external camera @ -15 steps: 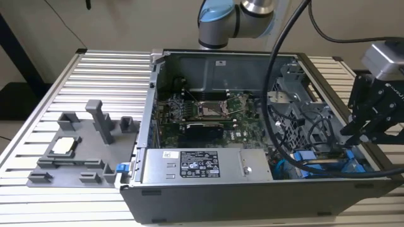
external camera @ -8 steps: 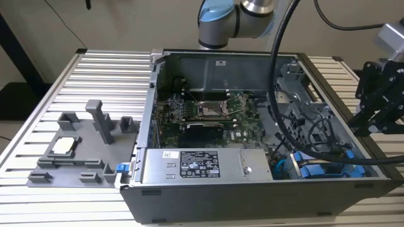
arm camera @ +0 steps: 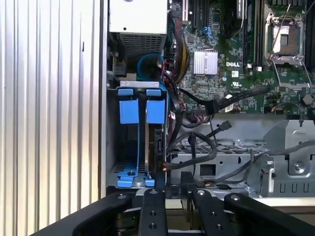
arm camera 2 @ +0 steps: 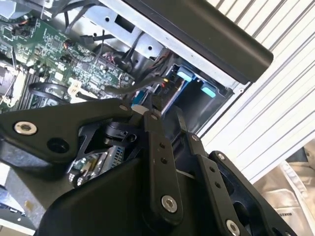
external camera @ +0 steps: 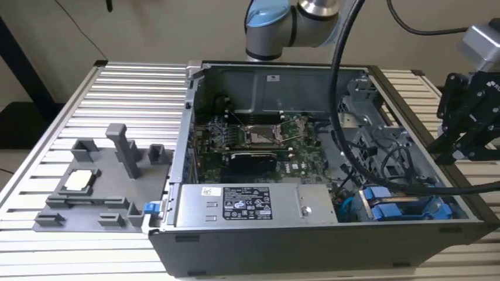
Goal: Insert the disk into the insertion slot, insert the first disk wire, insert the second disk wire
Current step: 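Insert the second disk wire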
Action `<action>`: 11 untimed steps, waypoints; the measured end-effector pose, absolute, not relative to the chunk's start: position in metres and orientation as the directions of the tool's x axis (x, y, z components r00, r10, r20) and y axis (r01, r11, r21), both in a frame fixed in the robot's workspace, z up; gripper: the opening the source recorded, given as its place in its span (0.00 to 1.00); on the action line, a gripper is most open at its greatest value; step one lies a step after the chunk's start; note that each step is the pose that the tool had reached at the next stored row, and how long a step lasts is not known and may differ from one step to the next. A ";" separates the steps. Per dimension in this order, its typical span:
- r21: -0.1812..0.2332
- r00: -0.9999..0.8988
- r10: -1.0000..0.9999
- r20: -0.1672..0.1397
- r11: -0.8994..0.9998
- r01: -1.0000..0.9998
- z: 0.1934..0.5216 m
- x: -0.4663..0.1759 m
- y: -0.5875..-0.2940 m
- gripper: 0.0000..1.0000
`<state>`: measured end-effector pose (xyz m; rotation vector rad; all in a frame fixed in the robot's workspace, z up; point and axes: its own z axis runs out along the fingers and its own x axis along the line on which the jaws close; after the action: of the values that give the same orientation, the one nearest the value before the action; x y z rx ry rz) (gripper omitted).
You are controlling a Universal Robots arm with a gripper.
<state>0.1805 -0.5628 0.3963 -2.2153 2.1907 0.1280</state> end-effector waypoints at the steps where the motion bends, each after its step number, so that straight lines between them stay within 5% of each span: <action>1: 0.041 0.010 -0.997 -0.075 -0.013 -0.999 0.396 0.181 -0.559 0.28; 11: 0.035 0.010 -0.997 -0.075 -0.013 -0.999 0.396 0.168 -0.538 0.28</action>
<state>0.1677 -0.5382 0.3957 -2.2125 2.1876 0.1207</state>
